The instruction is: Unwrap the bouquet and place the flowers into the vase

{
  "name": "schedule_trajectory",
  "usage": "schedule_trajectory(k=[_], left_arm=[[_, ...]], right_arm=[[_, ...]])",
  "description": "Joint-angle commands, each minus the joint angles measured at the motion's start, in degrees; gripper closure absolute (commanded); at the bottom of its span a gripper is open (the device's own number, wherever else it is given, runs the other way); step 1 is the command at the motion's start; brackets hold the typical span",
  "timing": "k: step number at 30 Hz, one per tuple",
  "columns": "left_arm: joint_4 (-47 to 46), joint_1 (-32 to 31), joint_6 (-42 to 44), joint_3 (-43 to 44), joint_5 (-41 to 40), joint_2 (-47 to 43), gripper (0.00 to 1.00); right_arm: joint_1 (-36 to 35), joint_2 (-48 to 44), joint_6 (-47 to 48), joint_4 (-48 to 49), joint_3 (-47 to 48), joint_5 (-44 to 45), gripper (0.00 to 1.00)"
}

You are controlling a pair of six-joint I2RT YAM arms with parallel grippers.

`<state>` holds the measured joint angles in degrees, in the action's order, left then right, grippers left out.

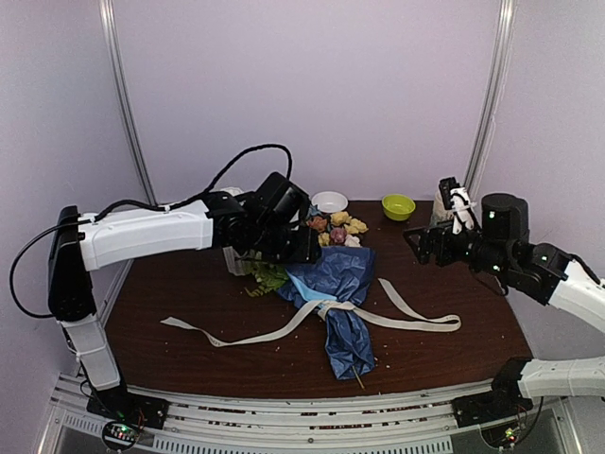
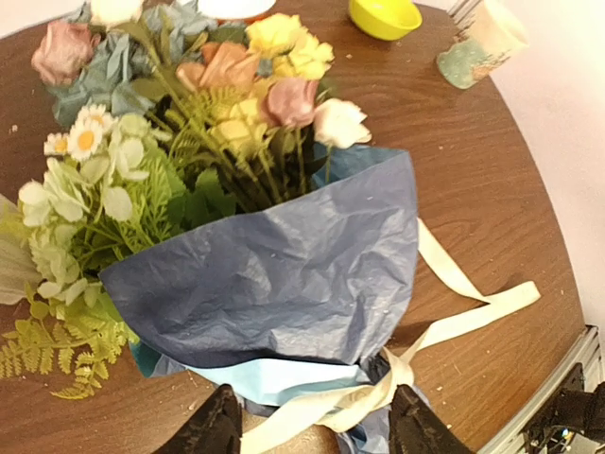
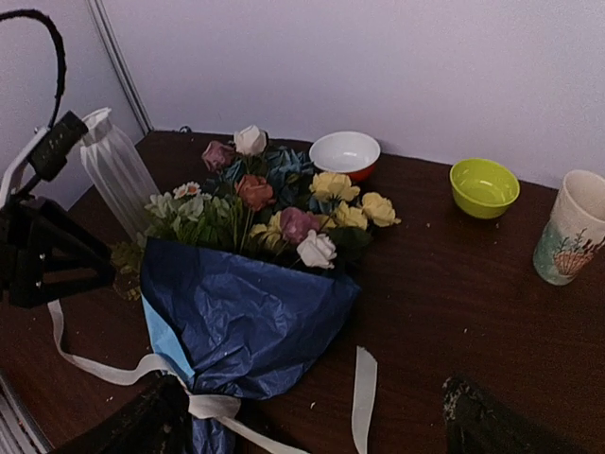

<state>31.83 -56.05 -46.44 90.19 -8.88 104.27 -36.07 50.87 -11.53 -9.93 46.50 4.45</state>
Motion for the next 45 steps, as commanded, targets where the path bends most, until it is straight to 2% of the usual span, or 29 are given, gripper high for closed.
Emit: schedule_trajectory(k=[1,5,10,14,20,41,45], left_arm=[[3.9,-2.7,7.7,2.4,1.8,-0.9,0.47],[3.8,-6.4,12.3,3.1,4.3,0.8,0.53],[4.7,-7.2,8.4,3.5,4.2,4.7,0.6],[6.0,-7.1,7.4,7.5,3.8,8.5,0.68],[12.5,-7.1,8.7,14.7,3.9,15.7,0.7],[14.2,-6.7,10.8,15.4,2.0,20.2,0.71],[14.2,-6.5,11.0,15.2,1.8,20.5,0.78]], right_arm=[[0.2,-0.7,-3.0,-4.9,-3.4,-9.9,0.08],[0.1,0.9,-3.7,-5.9,-6.6,-13.9,0.1],[0.1,2.5,-4.4,-8.8,-8.0,-11.1,0.14],[0.1,0.0,-5.1,-9.5,-9.4,-9.5,0.17],[0.1,-3.9,-6.9,-9.9,-11.2,-7.9,0.19],[0.1,-4.7,-7.4,-12.8,-10.0,-7.1,0.21],[0.1,-4.3,-7.4,-12.8,-9.8,-7.1,0.21]])
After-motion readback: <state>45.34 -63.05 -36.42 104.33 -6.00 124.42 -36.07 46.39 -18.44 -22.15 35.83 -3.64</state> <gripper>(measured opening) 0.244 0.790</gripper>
